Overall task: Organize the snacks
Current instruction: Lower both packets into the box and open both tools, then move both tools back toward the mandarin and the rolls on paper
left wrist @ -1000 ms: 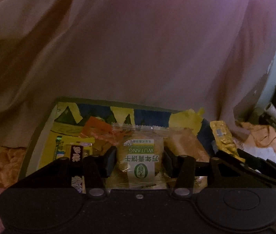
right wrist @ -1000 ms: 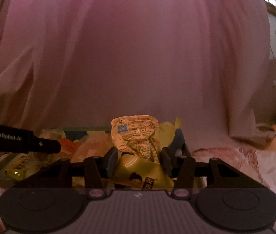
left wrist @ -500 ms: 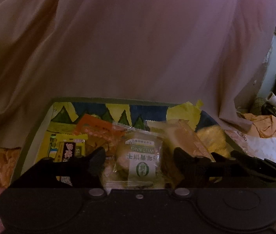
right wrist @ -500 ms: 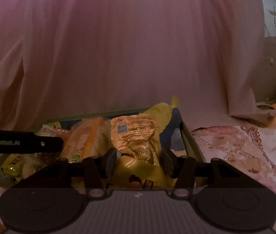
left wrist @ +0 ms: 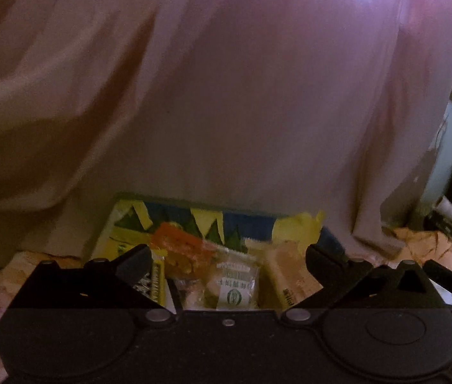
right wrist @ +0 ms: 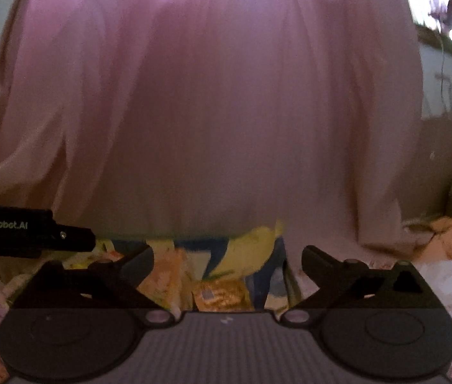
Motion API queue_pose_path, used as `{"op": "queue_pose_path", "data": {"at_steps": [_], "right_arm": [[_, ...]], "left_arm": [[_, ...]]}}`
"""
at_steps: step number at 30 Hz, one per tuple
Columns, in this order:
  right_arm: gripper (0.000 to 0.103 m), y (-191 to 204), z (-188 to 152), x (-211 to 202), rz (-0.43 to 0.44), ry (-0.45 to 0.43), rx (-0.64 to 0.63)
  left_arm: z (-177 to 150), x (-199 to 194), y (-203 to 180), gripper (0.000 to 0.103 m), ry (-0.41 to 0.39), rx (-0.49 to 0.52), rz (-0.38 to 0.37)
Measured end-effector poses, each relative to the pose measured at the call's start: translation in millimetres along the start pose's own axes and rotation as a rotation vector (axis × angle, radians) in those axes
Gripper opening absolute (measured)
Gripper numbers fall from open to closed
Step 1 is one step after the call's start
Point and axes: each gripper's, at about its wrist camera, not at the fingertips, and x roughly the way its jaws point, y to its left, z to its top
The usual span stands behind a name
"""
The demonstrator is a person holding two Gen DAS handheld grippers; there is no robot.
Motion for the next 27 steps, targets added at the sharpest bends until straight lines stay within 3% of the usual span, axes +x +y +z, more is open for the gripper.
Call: {"op": "queue_pose_path", "data": {"at_steps": [8,15,27], "right_arm": [[0.103,19.8,12.3,-62.6,0.023,-0.073,-0.017],[0.103,40.5,-3.1,-104.9,0.034,-0.089,-0.002],[0.103,71.8,-35.9,-180.4,0.03,-0.091,-0.041]], "left_arm": [[-1.8,-68.6,1.6,0.102,-0.083,-0.008,0.001],[-20.9,-124.2,12.8,0.102,-0.135,0.041,0.035],[-78.6,-197.7,36.8,0.102,-0.132,0.03,0.053]]}}
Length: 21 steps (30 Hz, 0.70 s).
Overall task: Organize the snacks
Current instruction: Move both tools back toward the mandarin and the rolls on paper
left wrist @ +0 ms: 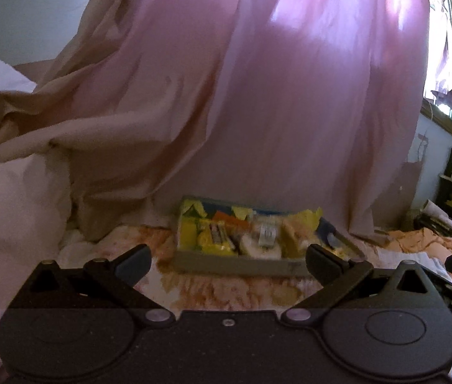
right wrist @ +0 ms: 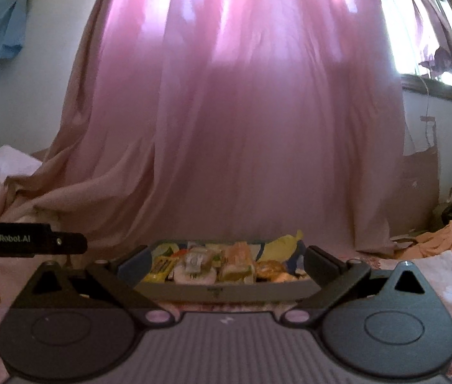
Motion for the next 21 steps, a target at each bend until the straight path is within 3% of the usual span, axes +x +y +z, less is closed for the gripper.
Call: {"op": "queue_pose_path", "data": {"at_steps": [14,21], "right_arm": [[0.103,21.8,-50.1,-51.8,0.007,0.142,0.007],[0.103,30.3,-64.5,-55.8,0.028,0.21,0.0]], "left_arm": [[-47.9,-44.4,24.5,0.102,0.097,-0.004,0.034],[-68.2,-53.3,38.9,0.102,0.153,0.011,0.061]]}}
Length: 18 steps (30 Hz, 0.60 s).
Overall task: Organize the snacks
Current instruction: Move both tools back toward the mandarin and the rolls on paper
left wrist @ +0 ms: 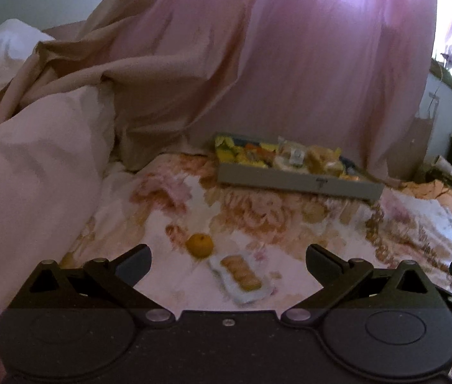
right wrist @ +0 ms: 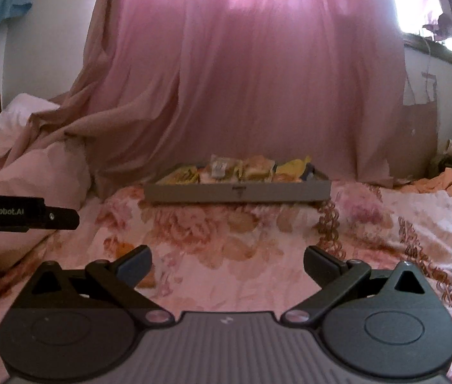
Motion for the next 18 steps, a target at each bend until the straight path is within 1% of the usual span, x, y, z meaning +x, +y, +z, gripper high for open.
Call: {"op": "queue_pose_path", "data": {"at_steps": [11,18], "right_arm": [[0.103,6.3,-19.5,19.8,0.031,0.137,0.013],[0.103,8.2,-28.4,29.3,0.029,0.185,0.01]], "left_arm": [[-9.2,7.7,19.1,0.102,0.074,0.036,0.032],[-11.2,21.8,33.0,0.102,0.124,0.029,0.05]]}}
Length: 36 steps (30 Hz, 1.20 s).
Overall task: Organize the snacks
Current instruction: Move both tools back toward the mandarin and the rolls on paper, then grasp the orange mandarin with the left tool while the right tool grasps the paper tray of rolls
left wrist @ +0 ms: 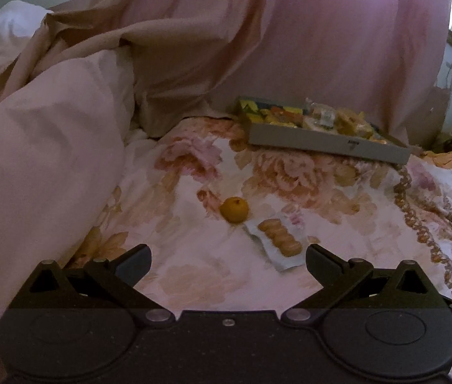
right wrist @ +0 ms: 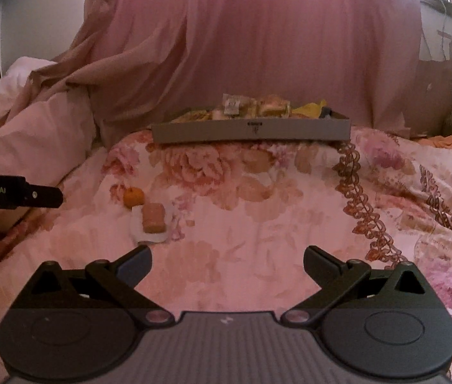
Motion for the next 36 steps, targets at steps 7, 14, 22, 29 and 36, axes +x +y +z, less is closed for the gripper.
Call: {"op": "queue_pose_path", "data": {"at_steps": [7,14,22,29,36], "right_arm": [[0.103,5.0,-5.6,11.0,0.005,0.044,-0.012],[0.103,8.1,-6.3,23.3,0.013,0.07,-0.023],[0.103,20.5,0.5,46.4,0.055,0.089,-0.072],[0.103,35.7,10.8,80.7,0.117,0.149,-0.115],[0.103,44.3,21.9,118.8,0.167,0.23,-0.118]], "left_arm": [[-1.6,15.1,4.8,0.102,0.029,0.028,0.005],[-3.7,29.9,9.4,0.102,0.057,0.035,0.016],[-3.8,49.9,9.5,0.102,0.075,0.082,0.026],[-0.4,78.1,9.7,0.102,0.067,0.206,0.051],[13.7,104.6,16.7,0.102,0.035,0.268,0.075]]}}
